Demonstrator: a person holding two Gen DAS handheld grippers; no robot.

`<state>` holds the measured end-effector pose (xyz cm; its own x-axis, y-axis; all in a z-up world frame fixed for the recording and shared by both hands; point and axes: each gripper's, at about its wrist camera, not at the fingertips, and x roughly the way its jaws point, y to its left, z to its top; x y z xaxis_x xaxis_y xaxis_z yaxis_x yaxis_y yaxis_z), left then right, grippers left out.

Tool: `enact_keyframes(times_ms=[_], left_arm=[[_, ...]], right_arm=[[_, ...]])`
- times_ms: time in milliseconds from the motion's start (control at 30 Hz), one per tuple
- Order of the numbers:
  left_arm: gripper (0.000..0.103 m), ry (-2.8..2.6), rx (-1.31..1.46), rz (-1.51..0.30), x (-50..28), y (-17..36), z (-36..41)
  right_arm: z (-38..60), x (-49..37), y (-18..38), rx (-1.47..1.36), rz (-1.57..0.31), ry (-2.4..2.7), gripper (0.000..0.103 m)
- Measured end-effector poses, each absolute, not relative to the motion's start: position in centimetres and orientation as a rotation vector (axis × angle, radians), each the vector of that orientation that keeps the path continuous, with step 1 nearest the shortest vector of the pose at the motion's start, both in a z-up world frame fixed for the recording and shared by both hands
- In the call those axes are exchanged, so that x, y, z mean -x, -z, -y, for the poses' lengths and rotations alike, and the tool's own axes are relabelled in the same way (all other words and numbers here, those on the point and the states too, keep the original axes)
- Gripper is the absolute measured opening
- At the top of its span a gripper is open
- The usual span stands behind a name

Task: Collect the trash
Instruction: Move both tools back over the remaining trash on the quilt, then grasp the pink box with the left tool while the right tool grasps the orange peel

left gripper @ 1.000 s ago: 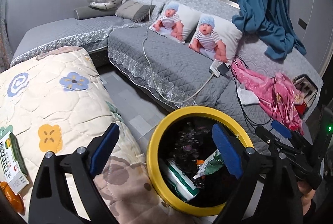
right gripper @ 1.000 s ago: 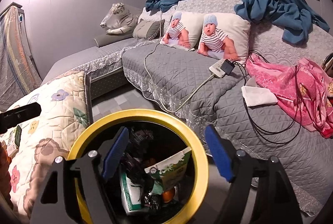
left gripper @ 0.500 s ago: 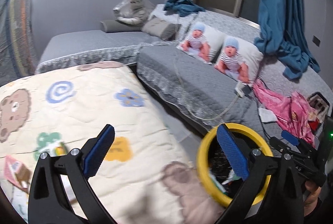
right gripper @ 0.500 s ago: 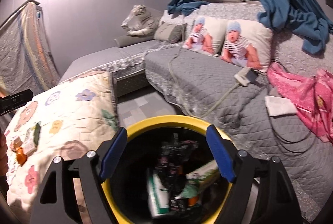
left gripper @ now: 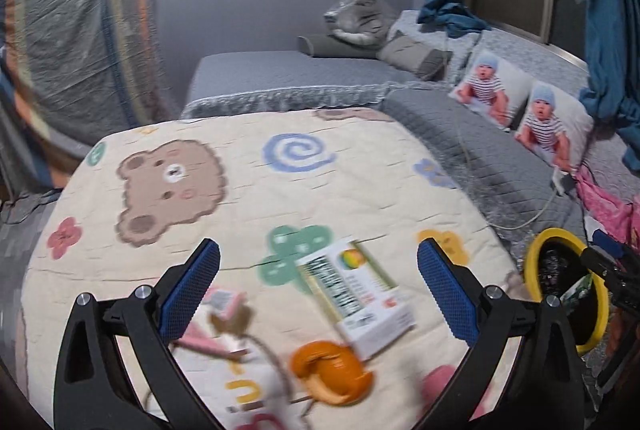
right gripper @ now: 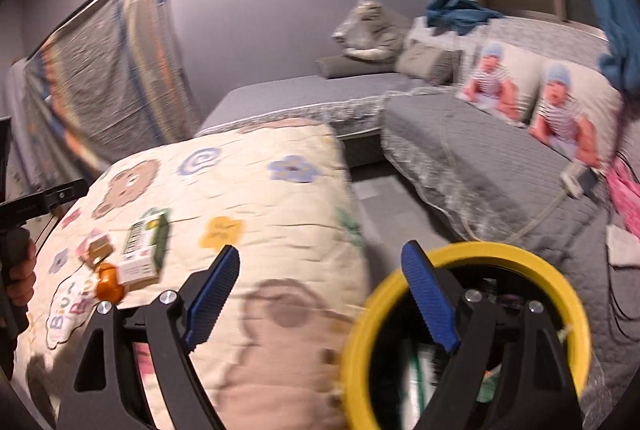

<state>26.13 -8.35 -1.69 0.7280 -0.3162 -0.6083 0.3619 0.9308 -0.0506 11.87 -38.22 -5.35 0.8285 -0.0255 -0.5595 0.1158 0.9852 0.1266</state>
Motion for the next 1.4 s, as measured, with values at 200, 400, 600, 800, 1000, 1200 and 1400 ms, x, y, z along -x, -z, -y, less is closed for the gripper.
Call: enact_keyframes(times_ms=[200, 400, 600, 800, 1000, 1200, 1400], left_arm=[[0.095, 0.29, -0.07, -0.679, -26.6, 3.3, 3.5], [0.094, 0.213, -0.038, -0.712, -27.1, 5.0, -0.4], [0.095, 0.114, -0.014, -0.752, -28.0, 6.3, -2.5], [0.094, 0.092, 0.048, -0.789, -28.8, 7.3, -3.3], [0.094, 0.085, 0.074, -0.82, -29.5, 7.8, -3.1], [0.094, 0.082, 0.147, -0.896, -30.7, 8.9, -2.8], [0.094, 0.028, 0.204, -0.928, -31.1, 9.5, -2.8]], right_arm=[[33.9, -13.8, 5.6, -0.109, -0.62, -0.02, 0.08], [29.6, -15.5, 5.9, -0.067, -0.646, -0.127, 0.08], [24.8, -16.5, 6.6, -0.033, -0.671, -0.25, 0.08], [21.6, -17.2, 7.2, -0.008, -0.699, -0.309, 0.08], [20.6, -19.5, 6.8, -0.026, -0.729, -0.306, 0.082], [20.4, -22.9, 7.5, -0.064, -0.787, -0.316, 0.085], [20.1, -24.2, 7.9, -0.057, -0.793, -0.32, 0.086]])
